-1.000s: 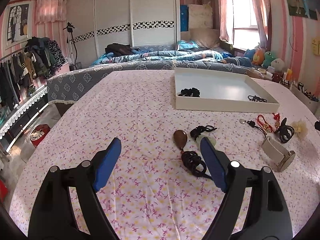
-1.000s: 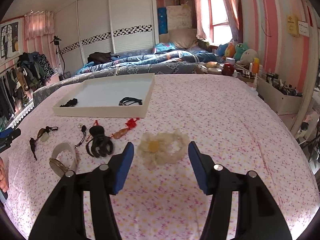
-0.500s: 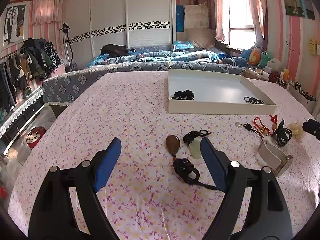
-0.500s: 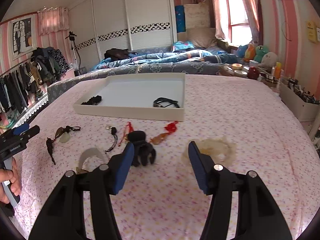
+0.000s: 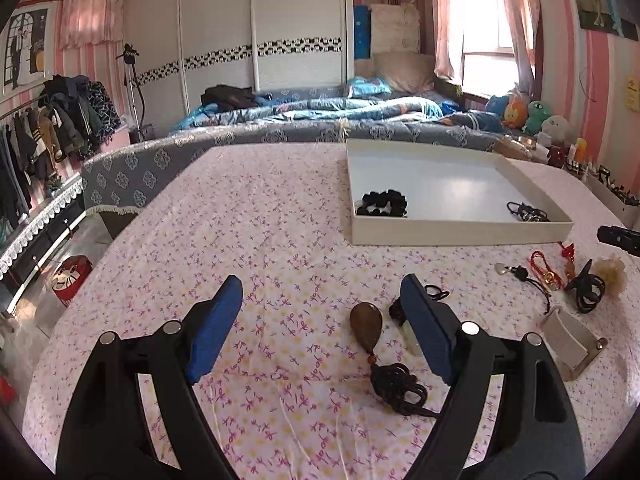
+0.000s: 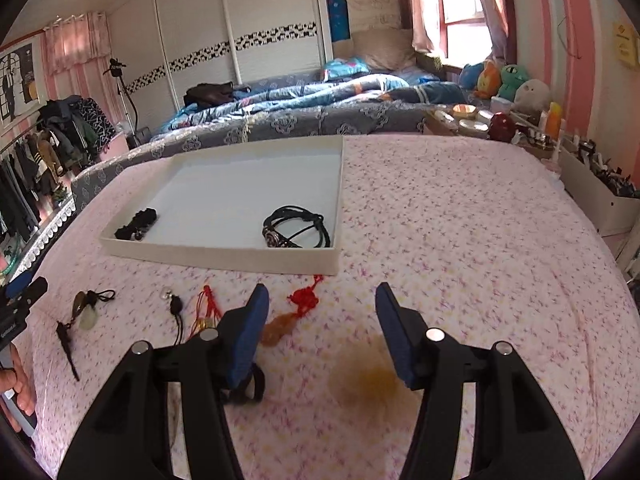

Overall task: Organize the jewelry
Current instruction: 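Grasp the red tassel cord with the right tool while the left tool grasps the jade pendant cord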

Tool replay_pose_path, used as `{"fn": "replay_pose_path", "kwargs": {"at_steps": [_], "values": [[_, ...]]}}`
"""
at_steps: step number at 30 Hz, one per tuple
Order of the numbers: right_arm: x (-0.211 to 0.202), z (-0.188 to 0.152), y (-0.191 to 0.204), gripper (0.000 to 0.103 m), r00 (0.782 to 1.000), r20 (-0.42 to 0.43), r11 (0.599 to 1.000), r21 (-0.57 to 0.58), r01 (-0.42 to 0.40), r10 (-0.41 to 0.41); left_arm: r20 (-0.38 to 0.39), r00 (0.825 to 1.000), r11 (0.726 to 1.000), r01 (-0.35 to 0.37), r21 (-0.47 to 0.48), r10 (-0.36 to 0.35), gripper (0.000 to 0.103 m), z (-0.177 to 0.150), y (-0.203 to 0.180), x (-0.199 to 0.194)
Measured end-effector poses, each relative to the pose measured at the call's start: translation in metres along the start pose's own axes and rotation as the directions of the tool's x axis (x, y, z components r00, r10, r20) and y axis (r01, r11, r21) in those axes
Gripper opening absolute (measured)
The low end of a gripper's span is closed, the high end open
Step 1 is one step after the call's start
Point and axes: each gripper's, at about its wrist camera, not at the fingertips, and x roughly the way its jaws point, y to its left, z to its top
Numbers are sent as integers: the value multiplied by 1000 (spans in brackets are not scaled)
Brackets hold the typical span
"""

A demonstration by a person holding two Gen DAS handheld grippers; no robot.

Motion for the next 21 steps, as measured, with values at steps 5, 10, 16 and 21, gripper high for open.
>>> {"fn": "replay_pose_path", "kwargs": {"at_steps": [5, 10, 16, 21], "values": [[29, 6, 8, 42, 998, -60, 1000, -14, -5, 4, -39, 998, 998, 55, 16, -54, 81, 1, -7, 10], [48, 3, 9, 40, 995, -99, 1000, -8, -8, 7, -78, 990, 989, 127, 79, -121, 81, 10, -32, 22], [59, 3, 8, 35, 992, -128, 1000, -2, -6, 6, -148, 975, 974, 185, 129, -166, 79, 13, -63, 48], [64, 4, 7, 31, 989, -149, 1000, -1, -7, 7, -227, 961, 975, 187, 121, -157, 62, 11, -71, 68]]}}
